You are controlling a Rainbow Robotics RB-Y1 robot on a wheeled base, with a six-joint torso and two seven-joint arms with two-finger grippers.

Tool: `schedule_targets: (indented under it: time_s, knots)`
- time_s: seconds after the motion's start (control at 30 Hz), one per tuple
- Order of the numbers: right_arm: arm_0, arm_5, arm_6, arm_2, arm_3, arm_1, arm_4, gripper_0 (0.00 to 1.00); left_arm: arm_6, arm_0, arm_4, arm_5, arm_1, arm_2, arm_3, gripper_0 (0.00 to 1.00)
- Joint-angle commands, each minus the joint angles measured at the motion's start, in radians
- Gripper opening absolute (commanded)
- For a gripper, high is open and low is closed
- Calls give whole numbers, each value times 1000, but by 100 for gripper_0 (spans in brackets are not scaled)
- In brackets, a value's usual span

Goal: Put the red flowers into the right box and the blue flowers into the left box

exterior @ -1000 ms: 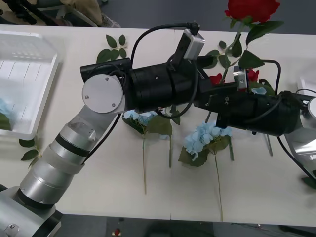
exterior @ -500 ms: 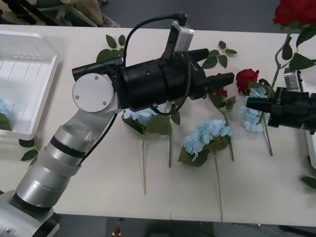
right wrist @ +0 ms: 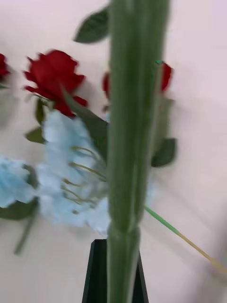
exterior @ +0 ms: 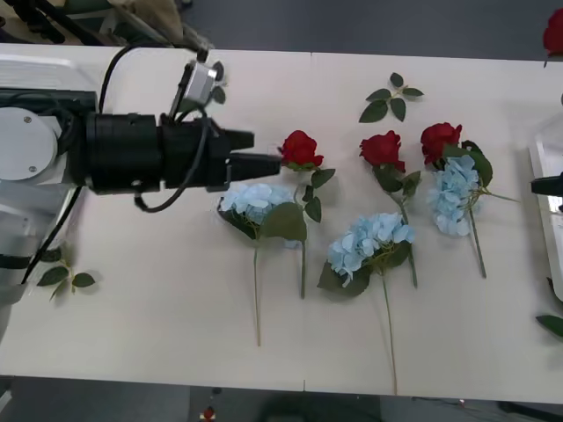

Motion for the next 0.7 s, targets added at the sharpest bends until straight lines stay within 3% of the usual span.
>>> schedule_targets:
  time_s: [0.03, 0.33, 0.7]
  knots:
    - [-19, 24, -188, -40, -19, -66, 117, 0, 90, 64, -130, 137, 13, 62, -47, 100]
    - [-7, 84, -381, -54, -19, -140, 367, 0, 187, 197, -362, 183, -30, 30, -146, 100]
    - [52, 18, -452, -17, -19, -157, 608, 0, 216, 157, -619, 142, -136, -107, -55, 100]
